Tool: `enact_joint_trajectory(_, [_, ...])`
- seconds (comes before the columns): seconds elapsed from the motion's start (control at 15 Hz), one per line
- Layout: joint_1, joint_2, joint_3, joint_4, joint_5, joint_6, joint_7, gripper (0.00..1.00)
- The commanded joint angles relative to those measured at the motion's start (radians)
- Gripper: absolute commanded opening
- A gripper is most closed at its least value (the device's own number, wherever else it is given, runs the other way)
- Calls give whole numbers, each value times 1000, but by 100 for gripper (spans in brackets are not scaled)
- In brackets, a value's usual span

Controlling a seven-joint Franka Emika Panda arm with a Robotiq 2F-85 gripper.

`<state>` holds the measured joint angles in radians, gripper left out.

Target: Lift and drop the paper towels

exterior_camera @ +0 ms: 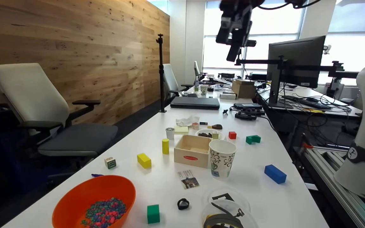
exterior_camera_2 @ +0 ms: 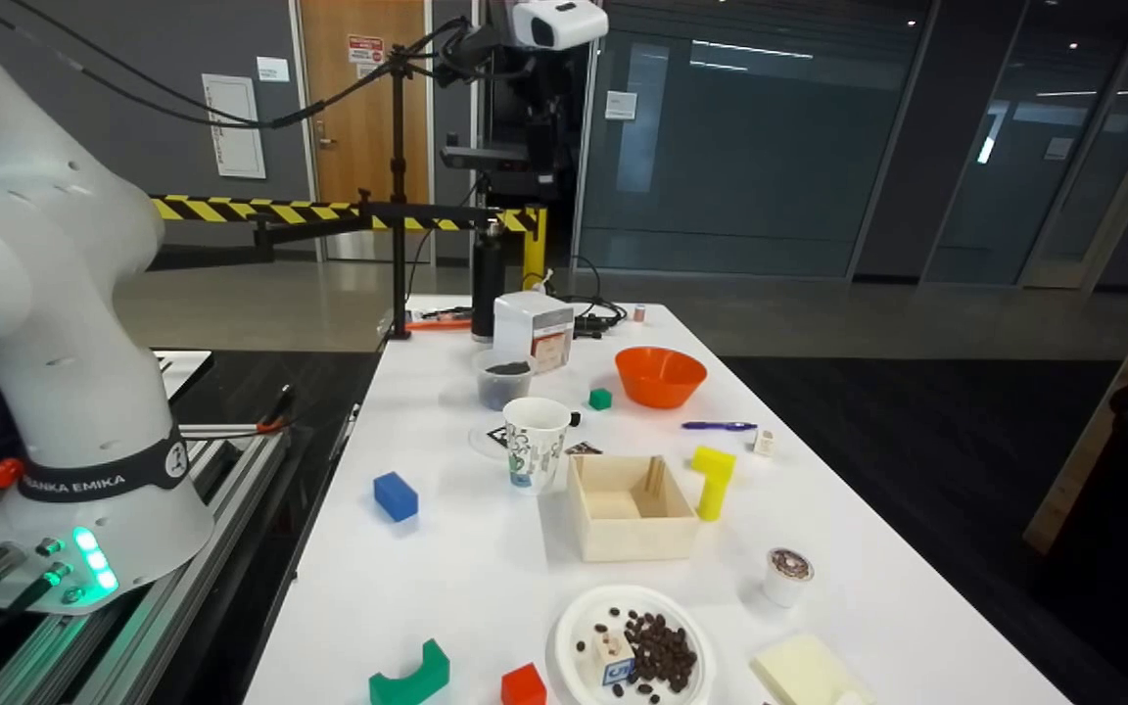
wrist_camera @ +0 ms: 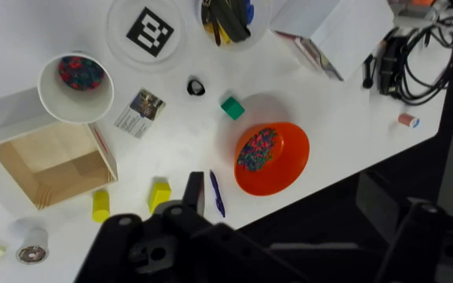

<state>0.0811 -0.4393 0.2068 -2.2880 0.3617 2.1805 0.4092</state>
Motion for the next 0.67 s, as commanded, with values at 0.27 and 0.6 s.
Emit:
enact_joint_trajectory(0.27, [-93,259,-39,254,-157,153,117,100])
enact_joint_trajectory(0.6, [-121,374,-94,389,-269,207,199,100])
